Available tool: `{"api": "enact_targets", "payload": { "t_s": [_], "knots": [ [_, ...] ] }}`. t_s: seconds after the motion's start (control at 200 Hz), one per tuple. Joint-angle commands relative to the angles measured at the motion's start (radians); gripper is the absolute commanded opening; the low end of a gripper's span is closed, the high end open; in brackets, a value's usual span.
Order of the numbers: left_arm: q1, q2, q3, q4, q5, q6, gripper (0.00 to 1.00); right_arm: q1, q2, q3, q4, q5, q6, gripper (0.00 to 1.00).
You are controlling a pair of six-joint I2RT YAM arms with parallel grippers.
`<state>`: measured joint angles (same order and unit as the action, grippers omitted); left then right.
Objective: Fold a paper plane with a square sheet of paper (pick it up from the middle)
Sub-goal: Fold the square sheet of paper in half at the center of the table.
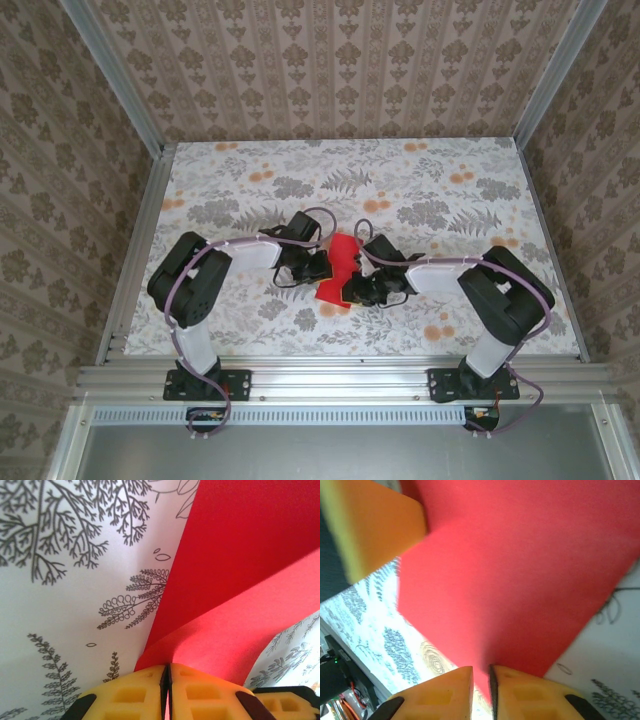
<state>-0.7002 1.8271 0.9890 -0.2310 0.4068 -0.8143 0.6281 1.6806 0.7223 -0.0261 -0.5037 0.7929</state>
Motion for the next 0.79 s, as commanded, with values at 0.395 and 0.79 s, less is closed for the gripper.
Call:
{"api": "enact_targets", "payload": {
  "t_s": [0.395, 0.79],
  "knots": [
    [-0.014, 0.063, -0.033, -0.098, -0.082, -0.003, 0.12, 0.017, -0.026, -0.064, -0.02, 0.004, 0.021, 0.2],
    [-0.015, 0.058, -0.027, -0.103, -0.082, 0.006, 0.12, -0.029, -0.132, 0.093, -0.129, 0.142, -0.035, 0.21]
  ]
}}
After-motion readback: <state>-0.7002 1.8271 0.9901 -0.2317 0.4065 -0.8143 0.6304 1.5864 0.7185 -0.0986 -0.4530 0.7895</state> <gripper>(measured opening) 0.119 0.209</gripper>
